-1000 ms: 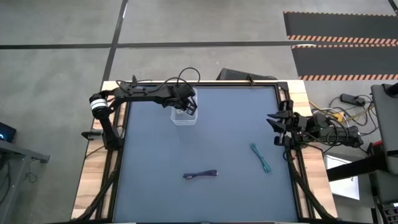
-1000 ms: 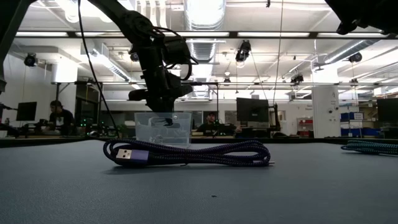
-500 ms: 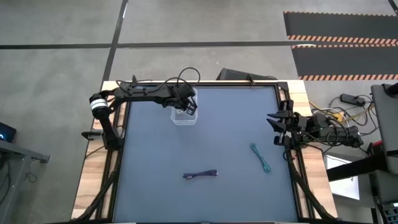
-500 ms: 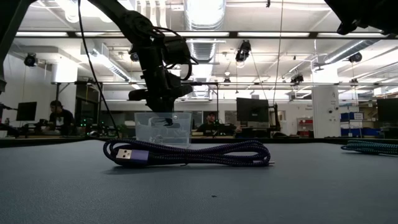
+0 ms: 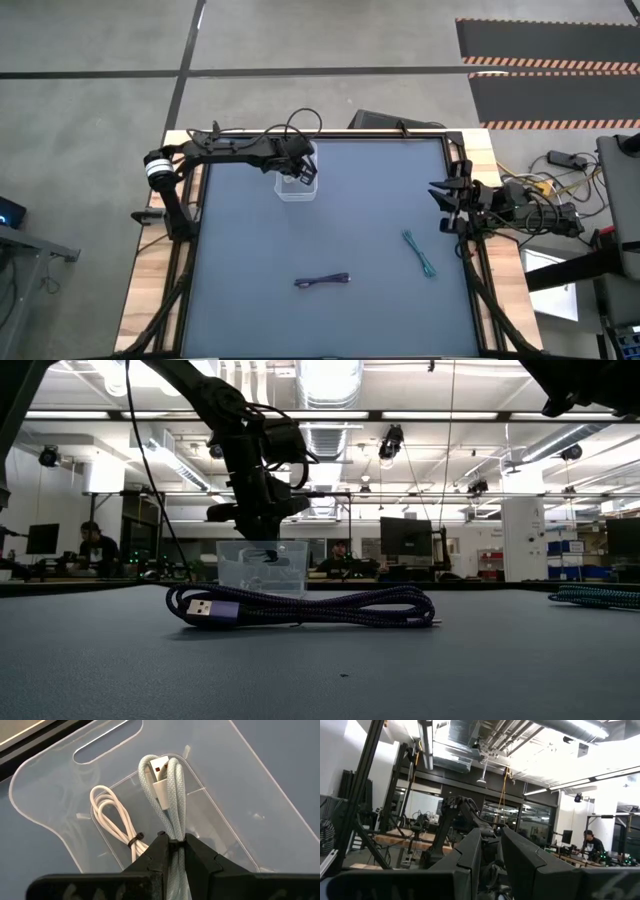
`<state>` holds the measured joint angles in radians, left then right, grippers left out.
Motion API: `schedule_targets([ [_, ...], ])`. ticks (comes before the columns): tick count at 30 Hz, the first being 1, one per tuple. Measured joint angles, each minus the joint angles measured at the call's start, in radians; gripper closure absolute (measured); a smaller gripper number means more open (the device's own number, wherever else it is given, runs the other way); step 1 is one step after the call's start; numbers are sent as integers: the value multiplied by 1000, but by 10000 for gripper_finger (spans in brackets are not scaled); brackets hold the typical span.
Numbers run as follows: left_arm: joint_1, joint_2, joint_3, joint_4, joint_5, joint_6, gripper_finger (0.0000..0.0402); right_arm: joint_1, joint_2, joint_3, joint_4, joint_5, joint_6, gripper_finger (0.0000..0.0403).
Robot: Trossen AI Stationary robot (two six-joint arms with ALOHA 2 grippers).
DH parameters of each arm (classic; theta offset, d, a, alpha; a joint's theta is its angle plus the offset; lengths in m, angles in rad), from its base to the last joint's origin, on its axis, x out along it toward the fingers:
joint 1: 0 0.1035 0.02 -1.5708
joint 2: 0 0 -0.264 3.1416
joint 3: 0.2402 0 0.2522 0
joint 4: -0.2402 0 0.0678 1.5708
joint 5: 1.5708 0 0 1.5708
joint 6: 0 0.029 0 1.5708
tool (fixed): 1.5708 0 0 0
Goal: Pick and place USB-C Cables
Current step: Put the white charger cable into the transparent bin
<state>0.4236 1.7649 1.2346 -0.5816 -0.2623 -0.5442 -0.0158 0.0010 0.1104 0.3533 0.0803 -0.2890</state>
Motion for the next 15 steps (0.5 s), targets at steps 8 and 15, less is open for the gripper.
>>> schedule_targets([
  [8, 0, 0, -3, 59, -5, 0, 375, 0, 0, 0, 3, 0, 0, 335],
  [15, 0, 0, -4, 58, -7, -1, 375, 0, 0, 0, 3, 0, 0, 335],
])
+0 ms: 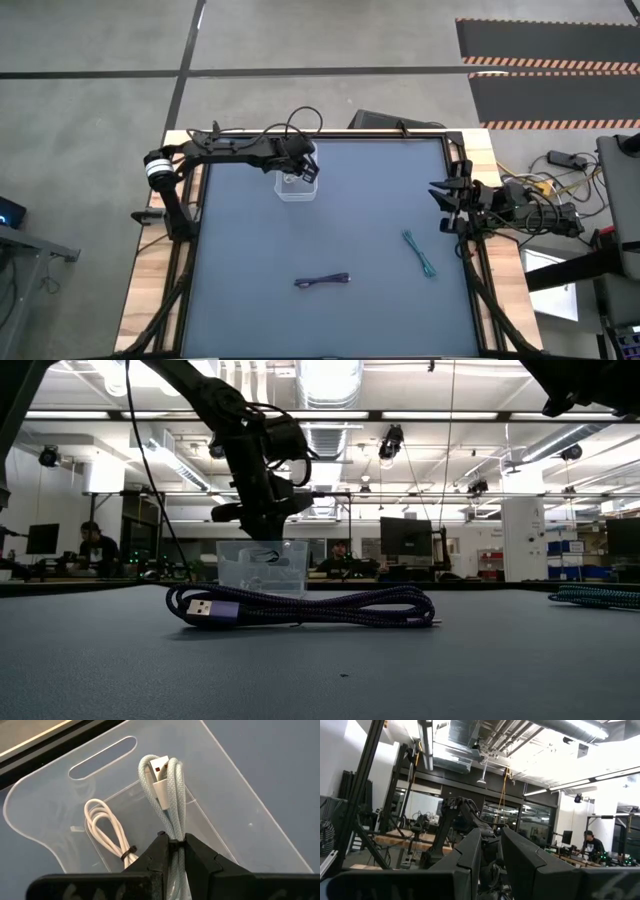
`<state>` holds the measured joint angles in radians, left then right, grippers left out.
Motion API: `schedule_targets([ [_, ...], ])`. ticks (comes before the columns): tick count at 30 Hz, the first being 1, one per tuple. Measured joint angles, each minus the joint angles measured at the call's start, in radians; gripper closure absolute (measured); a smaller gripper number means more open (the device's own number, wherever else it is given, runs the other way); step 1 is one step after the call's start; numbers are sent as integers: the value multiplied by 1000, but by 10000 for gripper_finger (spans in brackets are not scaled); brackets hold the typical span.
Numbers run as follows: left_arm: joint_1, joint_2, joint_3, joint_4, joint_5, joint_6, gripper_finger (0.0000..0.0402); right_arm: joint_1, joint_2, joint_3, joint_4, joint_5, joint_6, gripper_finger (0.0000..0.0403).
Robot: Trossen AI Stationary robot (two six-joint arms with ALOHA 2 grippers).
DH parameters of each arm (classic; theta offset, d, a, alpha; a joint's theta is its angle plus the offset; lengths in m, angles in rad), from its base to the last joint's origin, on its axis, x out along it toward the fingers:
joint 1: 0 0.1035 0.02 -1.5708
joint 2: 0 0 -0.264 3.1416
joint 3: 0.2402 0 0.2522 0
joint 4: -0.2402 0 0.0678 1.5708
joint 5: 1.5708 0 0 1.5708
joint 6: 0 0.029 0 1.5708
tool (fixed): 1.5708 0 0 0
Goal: Pick and place USB-C Cables
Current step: Put the white charger cable into the transparent bin
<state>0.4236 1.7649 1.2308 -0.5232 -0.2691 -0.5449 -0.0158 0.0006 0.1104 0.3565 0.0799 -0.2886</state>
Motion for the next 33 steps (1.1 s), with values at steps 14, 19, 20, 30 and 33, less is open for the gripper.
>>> schedule_targets([
  [14, 0, 0, -7, 0, 0, -1, 375, 0, 0, 0, 0, 0, 7, 335],
  [19, 0, 0, -18, 1, 0, -3, 375, 0, 0, 0, 0, 0, 8, 335],
  [20, 0, 0, -22, 2, 0, -3, 375, 0, 0, 0, 0, 0, 8, 335],
  [30, 0, 0, -61, 22, 0, -26, 375, 0, 0, 0, 0, 0, 8, 335],
  [33, 0, 0, -62, 23, 0, -26, 375, 0, 0, 0, 0, 0, 7, 335],
])
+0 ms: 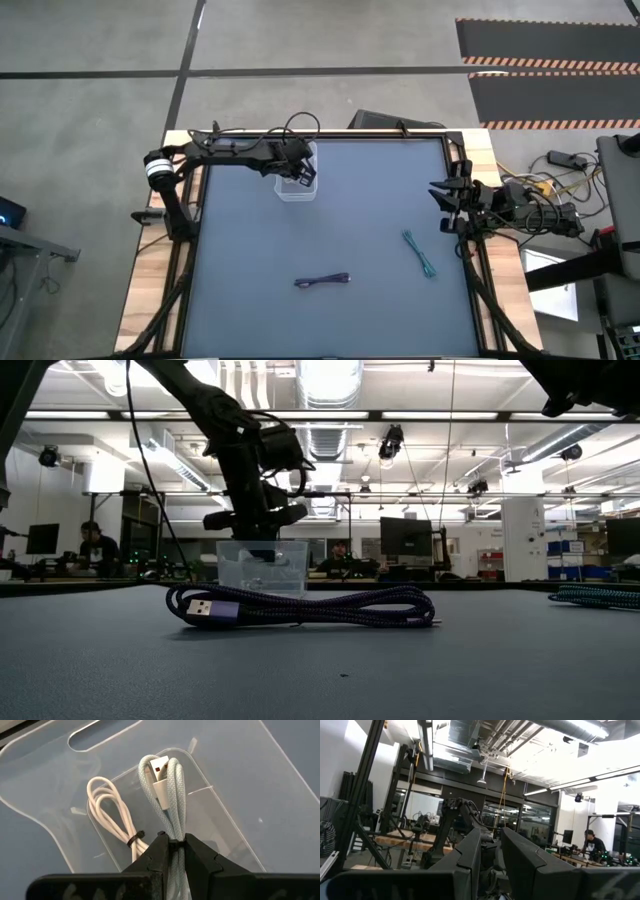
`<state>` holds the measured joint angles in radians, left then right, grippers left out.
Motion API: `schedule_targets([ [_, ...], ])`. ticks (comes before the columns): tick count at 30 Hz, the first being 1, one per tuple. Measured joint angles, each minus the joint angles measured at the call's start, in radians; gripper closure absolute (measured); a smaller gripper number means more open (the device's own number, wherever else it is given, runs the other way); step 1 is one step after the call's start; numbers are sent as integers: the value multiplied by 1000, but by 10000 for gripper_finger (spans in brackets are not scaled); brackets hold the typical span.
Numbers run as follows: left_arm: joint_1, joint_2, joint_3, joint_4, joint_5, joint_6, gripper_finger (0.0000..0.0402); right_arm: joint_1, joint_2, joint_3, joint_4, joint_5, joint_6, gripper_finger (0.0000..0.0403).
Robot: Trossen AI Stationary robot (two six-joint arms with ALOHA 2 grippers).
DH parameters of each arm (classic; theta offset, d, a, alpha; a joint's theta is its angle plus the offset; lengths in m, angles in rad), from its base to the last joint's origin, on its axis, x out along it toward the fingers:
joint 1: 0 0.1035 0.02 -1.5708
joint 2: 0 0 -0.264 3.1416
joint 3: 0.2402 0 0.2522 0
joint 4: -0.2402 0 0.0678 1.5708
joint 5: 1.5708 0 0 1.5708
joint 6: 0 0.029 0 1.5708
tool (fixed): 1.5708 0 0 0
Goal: Pick and place USB-C Cables
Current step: Put the white charger cable into the transparent bin
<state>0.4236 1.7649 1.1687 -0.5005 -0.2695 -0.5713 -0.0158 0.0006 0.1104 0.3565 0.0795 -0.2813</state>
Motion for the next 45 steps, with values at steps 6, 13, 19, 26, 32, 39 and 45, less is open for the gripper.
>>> schedule_targets([
  [6, 0, 0, 0, 0, 0, 0, 375, 0, 0, 0, 0, 0, 0, 335],
  [13, 0, 0, -4, 25, 0, 0, 375, 0, 0, 1, 0, 0, 0, 335],
  [19, 0, 0, -13, 46, 0, 0, 375, 0, 0, 1, 0, 0, 0, 335],
  [26, 0, 0, -13, 47, 0, 0, 375, 0, 0, 1, -1, 0, 0, 335],
  [32, 0, 0, -13, 47, 0, 0, 375, 0, 0, 2, -1, 0, 0, 335],
  [39, 0, 0, -13, 47, 0, 0, 375, 0, 0, 2, -1, 0, 0, 335],
  [45, 0, 0, -13, 47, 0, 0, 375, 0, 0, 2, -1, 0, 0, 335],
])
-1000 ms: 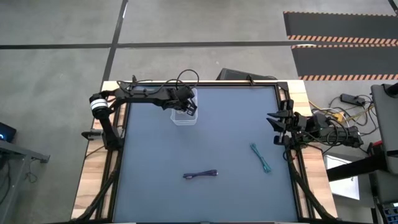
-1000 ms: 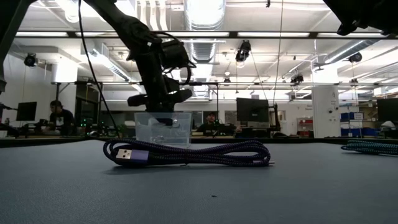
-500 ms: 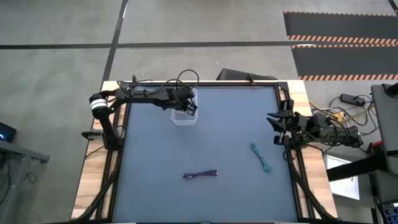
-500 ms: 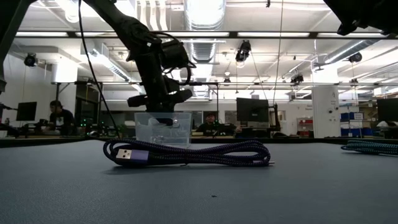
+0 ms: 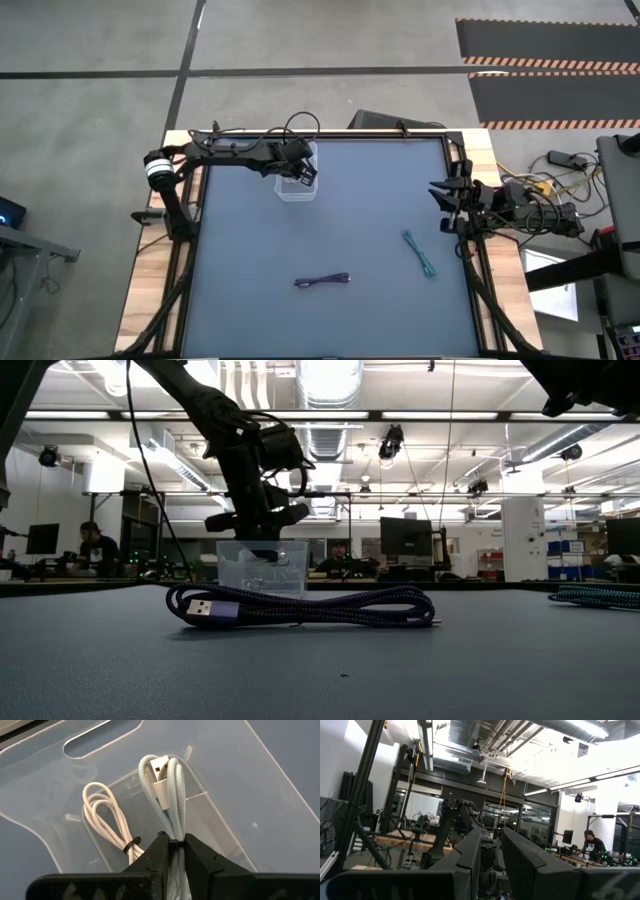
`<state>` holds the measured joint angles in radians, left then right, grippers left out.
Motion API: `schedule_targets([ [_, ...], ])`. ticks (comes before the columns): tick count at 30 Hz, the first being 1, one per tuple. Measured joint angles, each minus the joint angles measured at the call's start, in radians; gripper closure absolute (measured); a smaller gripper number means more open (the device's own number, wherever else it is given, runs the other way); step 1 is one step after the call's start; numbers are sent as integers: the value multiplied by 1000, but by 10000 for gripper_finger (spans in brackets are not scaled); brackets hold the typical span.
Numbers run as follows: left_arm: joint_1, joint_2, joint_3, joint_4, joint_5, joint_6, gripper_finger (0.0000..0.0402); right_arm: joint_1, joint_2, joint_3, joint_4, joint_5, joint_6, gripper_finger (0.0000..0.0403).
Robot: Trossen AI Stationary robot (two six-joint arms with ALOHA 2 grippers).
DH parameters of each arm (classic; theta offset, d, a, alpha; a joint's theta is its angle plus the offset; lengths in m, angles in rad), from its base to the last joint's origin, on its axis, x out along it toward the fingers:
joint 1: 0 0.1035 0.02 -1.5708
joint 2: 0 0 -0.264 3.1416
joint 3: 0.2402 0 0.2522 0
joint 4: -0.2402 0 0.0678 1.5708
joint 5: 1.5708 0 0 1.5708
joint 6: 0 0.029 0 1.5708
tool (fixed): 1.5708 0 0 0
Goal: Pick and place USB-C Cables
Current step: Put the white charger cable into the transparent bin, then put the blue charger cable into the transparent bin
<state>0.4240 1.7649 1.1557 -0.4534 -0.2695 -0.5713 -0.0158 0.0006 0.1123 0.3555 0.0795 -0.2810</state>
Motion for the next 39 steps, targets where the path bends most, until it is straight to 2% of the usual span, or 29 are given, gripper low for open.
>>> schedule_targets([
  [21, 0, 0, 0, 0, 0, 0, 373, 0, 0, 0, 0, 0, 0, 335],
  [32, 0, 0, 0, 0, 0, 0, 327, 0, 0, 0, 0, 0, 0, 335],
  [39, 0, 0, 0, 1, 0, 0, 322, 0, 0, 0, 0, 0, 0, 335],
])
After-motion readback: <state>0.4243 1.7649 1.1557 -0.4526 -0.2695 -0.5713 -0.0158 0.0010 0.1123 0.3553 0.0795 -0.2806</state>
